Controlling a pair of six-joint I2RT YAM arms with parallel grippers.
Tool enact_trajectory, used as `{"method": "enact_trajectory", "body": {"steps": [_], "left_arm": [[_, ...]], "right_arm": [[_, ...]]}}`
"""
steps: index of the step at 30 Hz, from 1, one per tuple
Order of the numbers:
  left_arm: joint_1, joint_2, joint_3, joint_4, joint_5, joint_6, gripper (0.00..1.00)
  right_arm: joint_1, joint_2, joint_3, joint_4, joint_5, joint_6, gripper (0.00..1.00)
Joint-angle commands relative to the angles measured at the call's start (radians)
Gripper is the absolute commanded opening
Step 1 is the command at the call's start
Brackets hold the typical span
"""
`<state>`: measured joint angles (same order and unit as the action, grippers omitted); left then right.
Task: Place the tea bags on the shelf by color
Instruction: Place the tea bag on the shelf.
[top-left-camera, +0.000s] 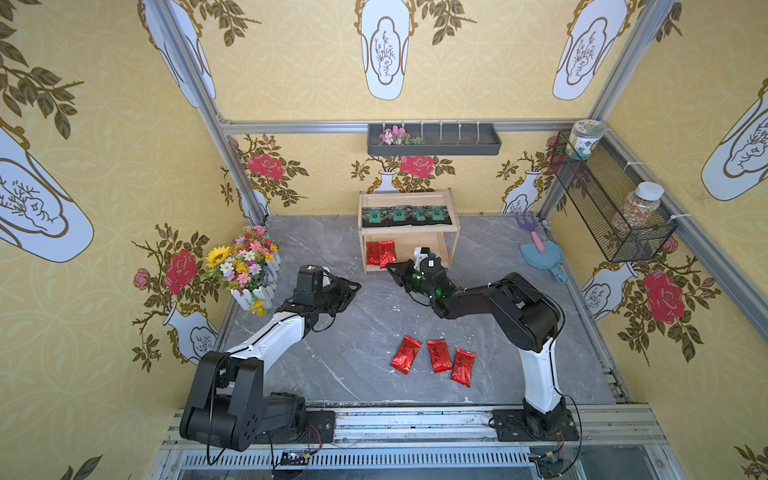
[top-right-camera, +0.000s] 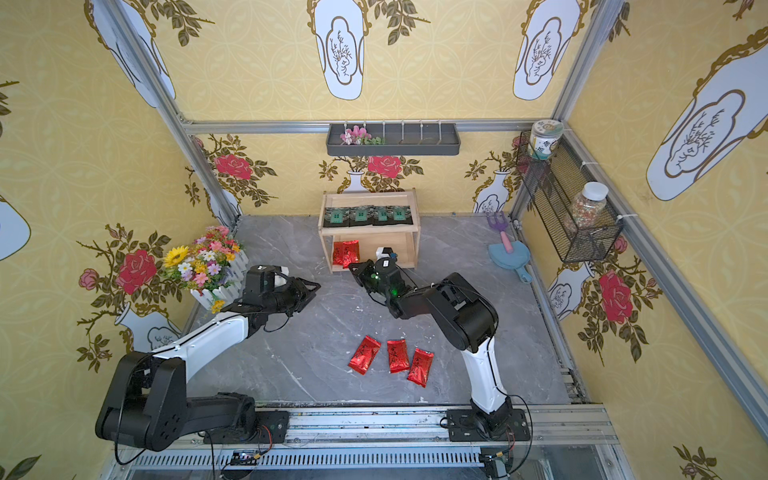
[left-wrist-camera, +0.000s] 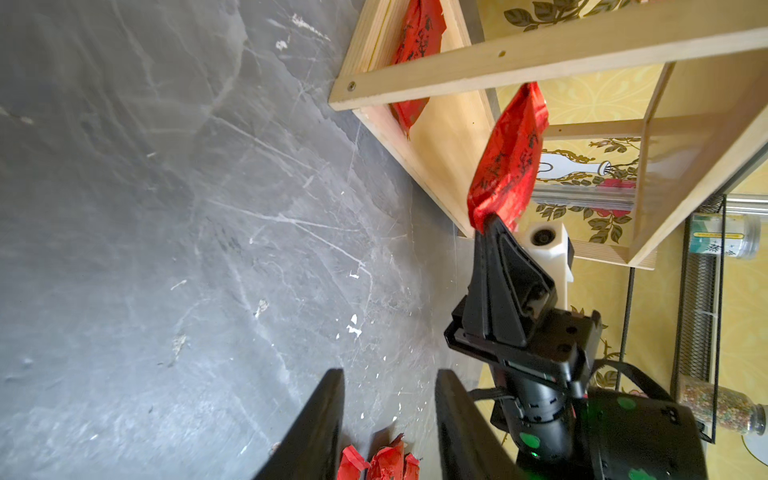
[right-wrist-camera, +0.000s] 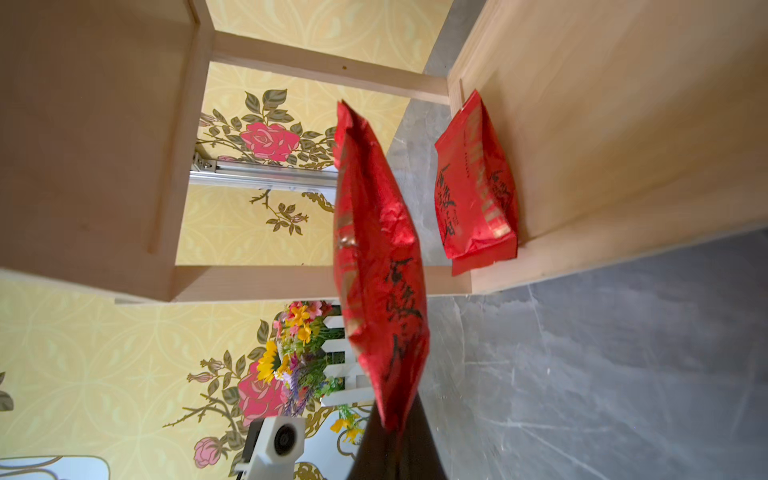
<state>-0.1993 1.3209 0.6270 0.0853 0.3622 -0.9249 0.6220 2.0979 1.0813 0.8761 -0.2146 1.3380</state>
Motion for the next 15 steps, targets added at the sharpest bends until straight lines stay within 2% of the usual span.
{"method": "enact_trajectory", "body": {"steps": [1,15], "left_arm": [[0.002,0.011,-0.001,0.032,0.026,-0.006,0.42],[0.013,0.065,0.011,0.048,0.05,-0.012,0.42]], "right_arm": [[-0.015,0.035,0.047,-0.068,-0.016,-0.049,0.0],[-0.056,0.13,0.169,-0.135,-0.06,-0.071,0.0]]}}
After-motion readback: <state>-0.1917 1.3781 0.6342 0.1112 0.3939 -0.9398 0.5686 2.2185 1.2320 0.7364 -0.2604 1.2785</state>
